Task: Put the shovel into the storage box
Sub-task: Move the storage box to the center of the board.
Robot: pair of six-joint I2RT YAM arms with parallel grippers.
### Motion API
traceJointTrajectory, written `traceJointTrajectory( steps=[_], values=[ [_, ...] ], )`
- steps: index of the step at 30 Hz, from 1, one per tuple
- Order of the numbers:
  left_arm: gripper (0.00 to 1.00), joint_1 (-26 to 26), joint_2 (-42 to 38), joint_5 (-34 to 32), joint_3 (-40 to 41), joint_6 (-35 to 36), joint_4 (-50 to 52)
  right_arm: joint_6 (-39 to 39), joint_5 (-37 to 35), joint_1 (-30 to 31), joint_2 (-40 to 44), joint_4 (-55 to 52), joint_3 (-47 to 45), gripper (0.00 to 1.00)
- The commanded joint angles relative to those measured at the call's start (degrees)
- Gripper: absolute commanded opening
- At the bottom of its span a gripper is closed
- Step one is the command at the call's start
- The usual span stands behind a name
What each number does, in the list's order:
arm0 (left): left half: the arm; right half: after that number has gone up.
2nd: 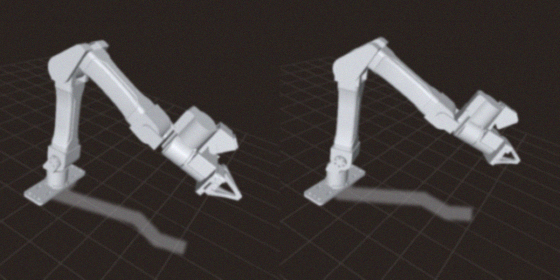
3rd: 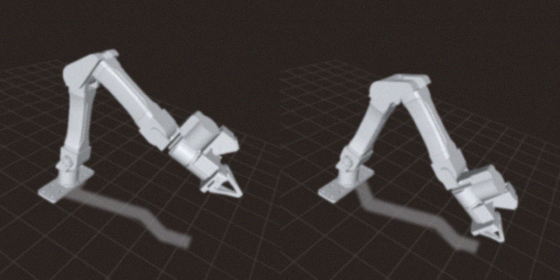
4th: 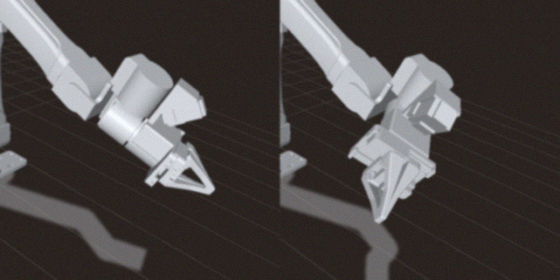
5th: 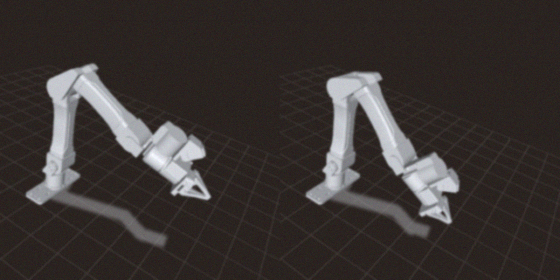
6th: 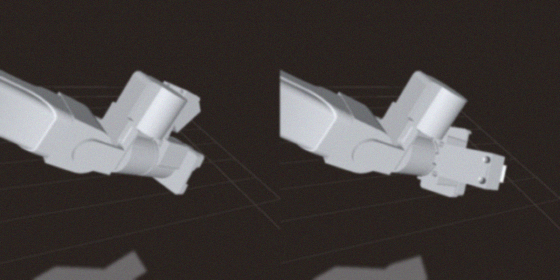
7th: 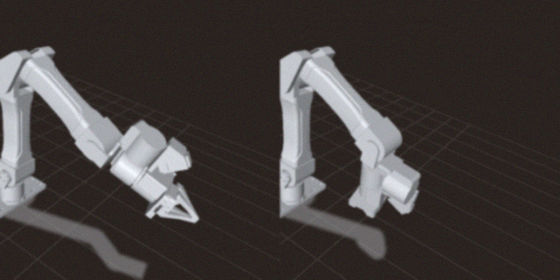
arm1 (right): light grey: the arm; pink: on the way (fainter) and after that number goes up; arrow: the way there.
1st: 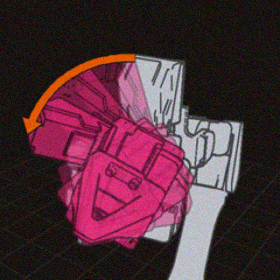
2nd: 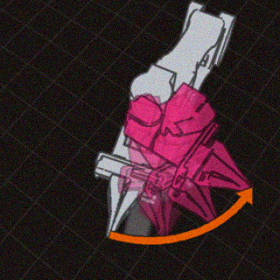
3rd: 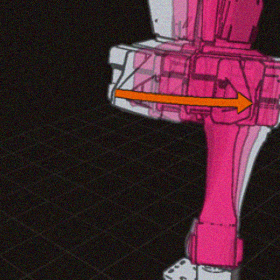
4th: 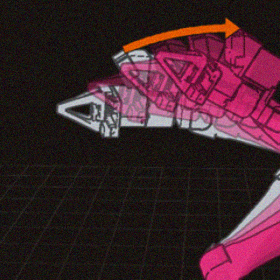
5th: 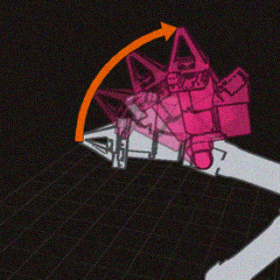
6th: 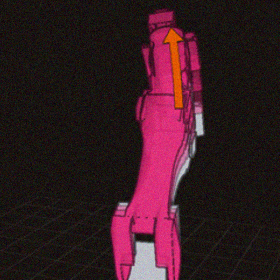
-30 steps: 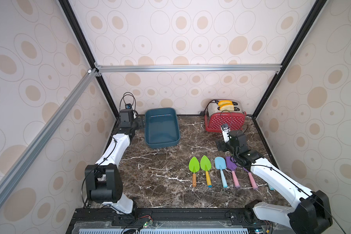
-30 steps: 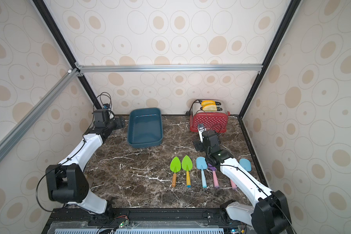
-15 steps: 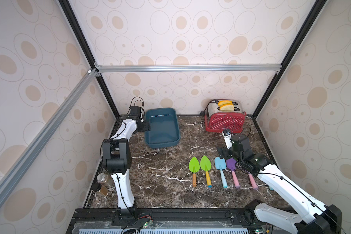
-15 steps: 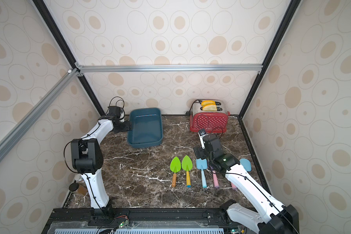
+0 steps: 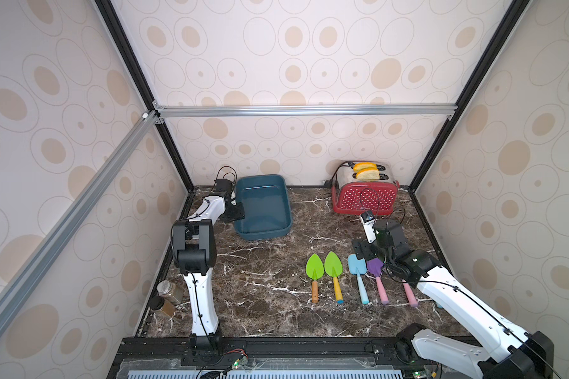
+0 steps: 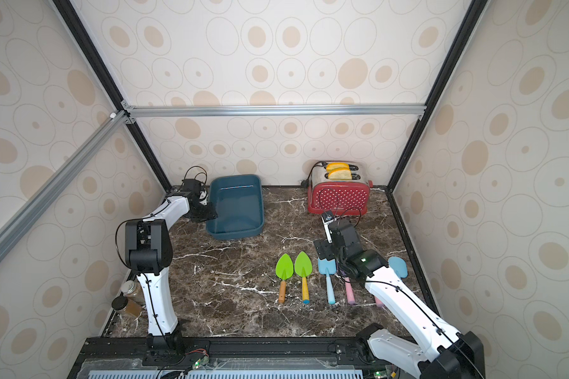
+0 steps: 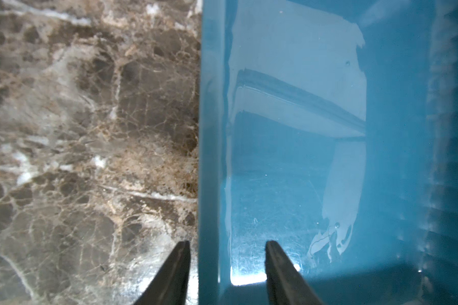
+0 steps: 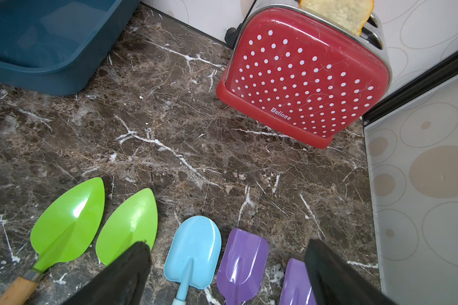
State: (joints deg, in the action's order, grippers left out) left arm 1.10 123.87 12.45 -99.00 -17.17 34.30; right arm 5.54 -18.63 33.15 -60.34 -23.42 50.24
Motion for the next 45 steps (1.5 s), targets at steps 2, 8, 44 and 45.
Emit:
traceJointTrajectory(
  steps=[2, 8, 44, 45],
  values=[
    [0.35, -0.54, 0.54, 0.65, -1.99, -0.36, -0.07, -0.33, -1.67, 0.34, 0.66, -0.49, -0.93, 0.98],
    [0.25, -0.76, 1.06, 1.20, -1.42, 0.23, 0.37, -0.45, -2.68, 0.33, 1.26, -0.53, -1.10, 0.98],
    [0.04, -5.67, -14.47, -4.49, 18.92, 1.19, 1.38, 0.08, -2.60, 0.34, 3.51, 0.25, -2.43, 0.99],
    [0.04, -5.67, -15.19, -4.67, 19.86, 1.12, 1.25, 0.16, -2.40, 0.33, 3.47, 0.15, -2.43, 0.99]
  ],
)
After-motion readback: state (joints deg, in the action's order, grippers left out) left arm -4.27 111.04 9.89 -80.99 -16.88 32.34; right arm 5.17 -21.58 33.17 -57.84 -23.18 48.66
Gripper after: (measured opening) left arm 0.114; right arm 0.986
